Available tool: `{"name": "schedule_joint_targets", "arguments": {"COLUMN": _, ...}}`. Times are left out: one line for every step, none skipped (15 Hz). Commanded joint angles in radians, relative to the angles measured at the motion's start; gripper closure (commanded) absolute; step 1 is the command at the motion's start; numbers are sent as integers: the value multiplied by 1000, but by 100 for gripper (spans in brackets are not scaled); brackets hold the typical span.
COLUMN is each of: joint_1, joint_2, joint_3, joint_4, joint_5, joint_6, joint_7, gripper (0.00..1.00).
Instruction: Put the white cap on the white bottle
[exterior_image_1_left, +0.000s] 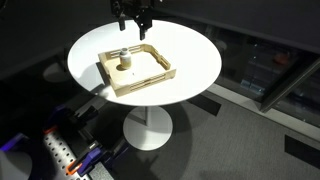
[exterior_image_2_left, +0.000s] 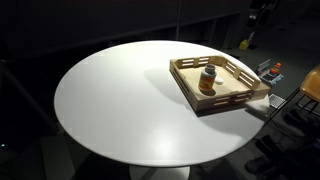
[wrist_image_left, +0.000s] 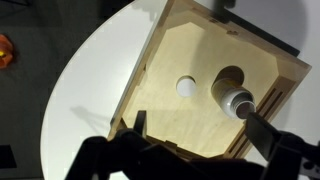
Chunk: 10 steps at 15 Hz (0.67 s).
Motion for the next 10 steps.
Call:
{"name": "schedule_joint_targets", "arguments": {"joint_1": -8, "joint_2": 124, "joint_3": 23, "joint_4": 76, "joint_5": -5, "joint_6": 6, "joint_7": -22, "gripper": 0}}
{"name": "schedule_joint_targets", "arguments": {"joint_1": -8, "joint_2": 149, "joint_3": 29, "joint_4": 89, "joint_5": -2, "joint_6": 6, "joint_7": -29, "gripper": 0}}
{"name": "schedule_joint_targets", "arguments": {"joint_1": -7, "joint_2": 174, "joint_3": 35, "joint_4": 100, "joint_5": -7, "joint_6": 6, "joint_7": -31, "gripper": 0}}
{"name": "schedule_joint_targets", "arguments": {"joint_1": -8, "joint_2": 191, "joint_3": 41, "joint_4": 112, "joint_5": -13, "joint_6": -7, "joint_7": -37, "gripper": 0}}
{"name": "schedule_joint_targets", "arguments": {"joint_1": -7, "joint_2": 181, "joint_3": 53, "joint_4": 119, "joint_5": 11, "joint_6": -19, "joint_7": -71, "gripper": 0}}
{"name": "schedule_joint_targets", "arguments": {"joint_1": -11, "joint_2": 169, "joint_3": 47, "joint_4": 75, "joint_5": -2, "joint_6": 13, "joint_7": -24, "gripper": 0}}
{"name": "schedule_joint_targets", "arguments": {"joint_1": -10, "joint_2": 180, "joint_3": 54, "joint_4": 85, "joint_5": -2, "joint_6": 12, "joint_7": -35, "gripper": 0}}
{"name": "schedule_joint_targets", "arguments": {"joint_1": -9, "joint_2": 183, "joint_3": 58, "joint_4": 93, "joint_5": -2, "joint_6": 10, "joint_7": -38, "gripper": 0}}
{"name": "schedule_joint_targets", "arguments": {"joint_1": -9, "joint_2": 183, "joint_3": 60, "joint_4": 97, "joint_5": -2, "joint_6": 9, "joint_7": -39, "gripper": 0}}
{"name": "schedule_joint_targets", "arguments": {"joint_1": -9, "joint_2": 183, "joint_3": 61, "joint_4": 100, "joint_5": -2, "joint_6": 7, "joint_7": -40, "gripper": 0}}
